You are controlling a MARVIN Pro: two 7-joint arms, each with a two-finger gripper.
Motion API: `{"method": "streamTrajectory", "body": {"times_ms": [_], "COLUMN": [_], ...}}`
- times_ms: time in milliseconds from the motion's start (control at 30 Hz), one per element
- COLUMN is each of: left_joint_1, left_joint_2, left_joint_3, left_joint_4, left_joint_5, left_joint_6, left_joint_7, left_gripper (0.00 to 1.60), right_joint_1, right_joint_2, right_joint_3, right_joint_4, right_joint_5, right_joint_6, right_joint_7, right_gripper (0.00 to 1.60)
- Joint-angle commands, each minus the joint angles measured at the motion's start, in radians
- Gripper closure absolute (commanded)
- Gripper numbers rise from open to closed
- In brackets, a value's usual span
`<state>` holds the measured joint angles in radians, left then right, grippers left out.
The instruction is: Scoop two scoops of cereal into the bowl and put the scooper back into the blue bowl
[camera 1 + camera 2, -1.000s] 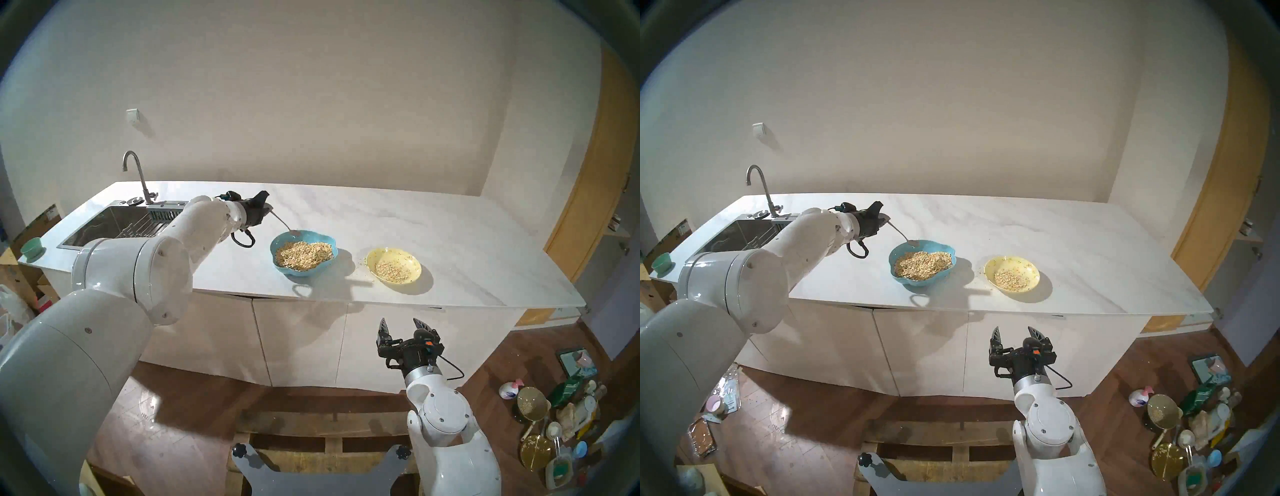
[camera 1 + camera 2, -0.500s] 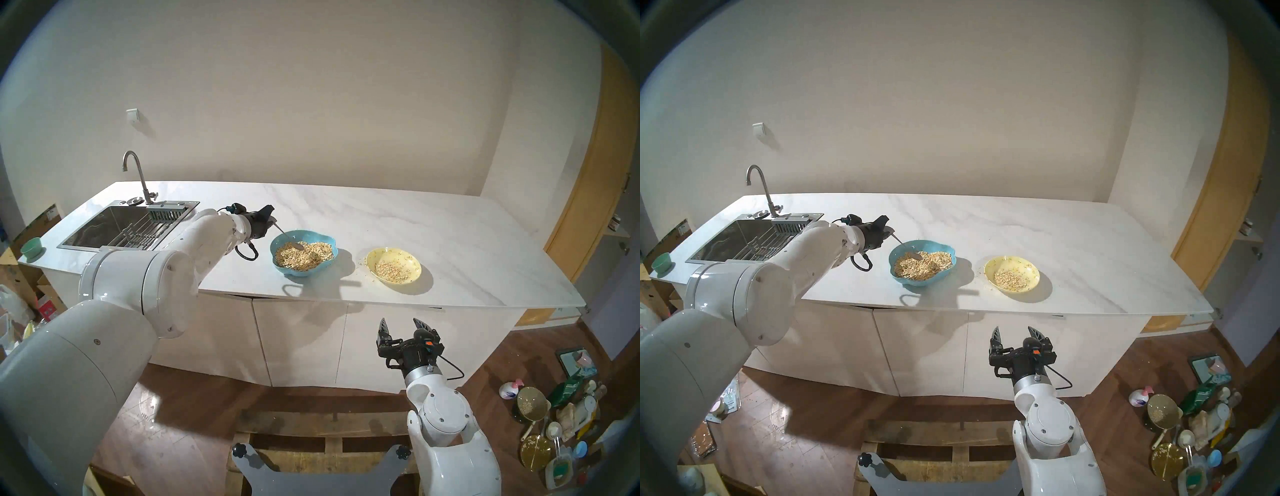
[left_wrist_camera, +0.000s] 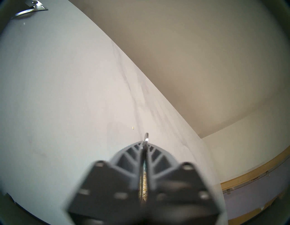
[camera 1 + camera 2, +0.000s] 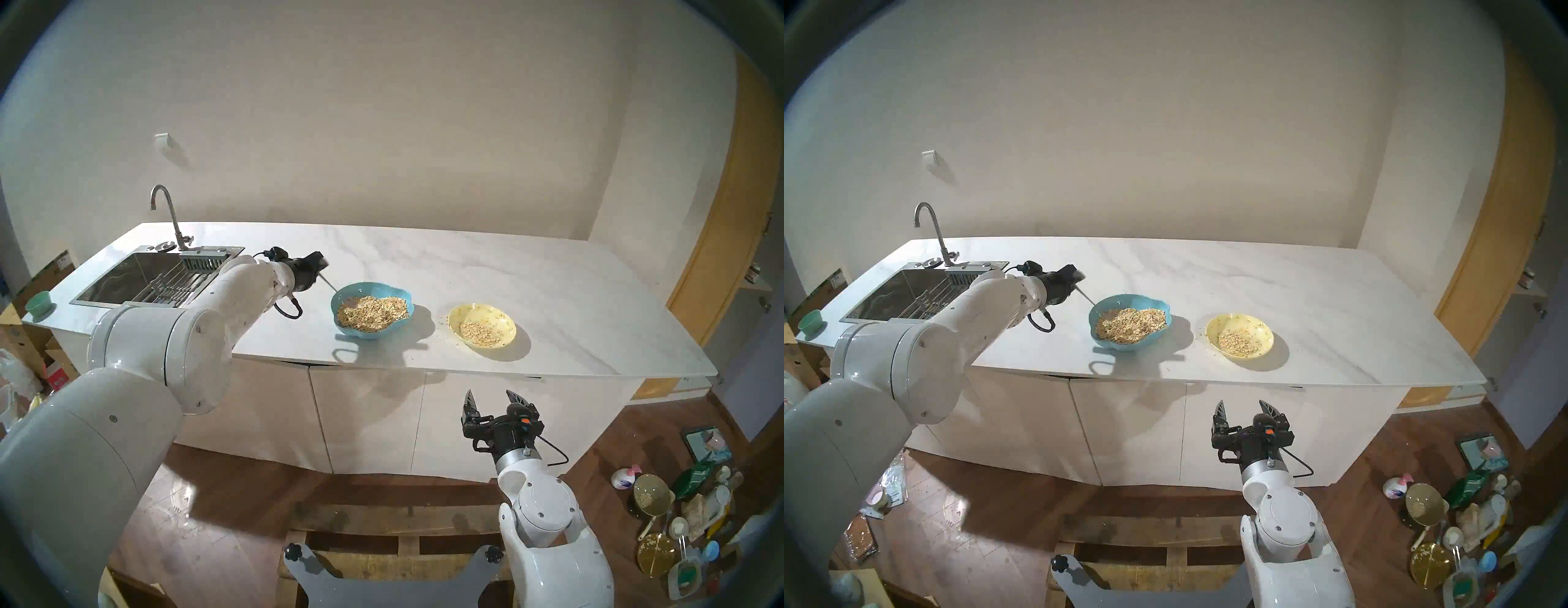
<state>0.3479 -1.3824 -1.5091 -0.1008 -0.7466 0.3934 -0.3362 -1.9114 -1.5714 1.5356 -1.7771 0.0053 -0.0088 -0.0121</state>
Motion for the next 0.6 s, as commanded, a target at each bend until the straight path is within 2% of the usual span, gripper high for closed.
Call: {"method": "streamTrajectory", "body": {"times_ms": [0,233,567], "left_joint_1": [-0.037,-0.044,-0.031], "left_joint_2": [0.017,0.053,0.102], "left_joint_3": [0.000,0.005,0.126], "left_joint_4": [-0.023,-0.031,-0.114], "left_joint_5": [0.000,0.010,0.095], "left_joint_6": [-0.013,-0.021,-0.168], "left_joint_7": [-0.029,-0.042,-0.080], "left_gripper": [0.00,0.00,0.00], "right_joint_1": [0.006,0.007,0.012], "right_joint_2": [-0.001,-0.001,-0.001], "right_joint_3": [0.000,0.000,0.000], "right_joint_4": [-0.024,-0.022,-0.012], "right_joint_5": [0.000,0.000,0.000], "right_joint_6": [-0.006,-0.006,-0.006], "right_joint_7": [-0.001,0.000,0.000], "right_gripper": [0.00,0.00,0.00]}}
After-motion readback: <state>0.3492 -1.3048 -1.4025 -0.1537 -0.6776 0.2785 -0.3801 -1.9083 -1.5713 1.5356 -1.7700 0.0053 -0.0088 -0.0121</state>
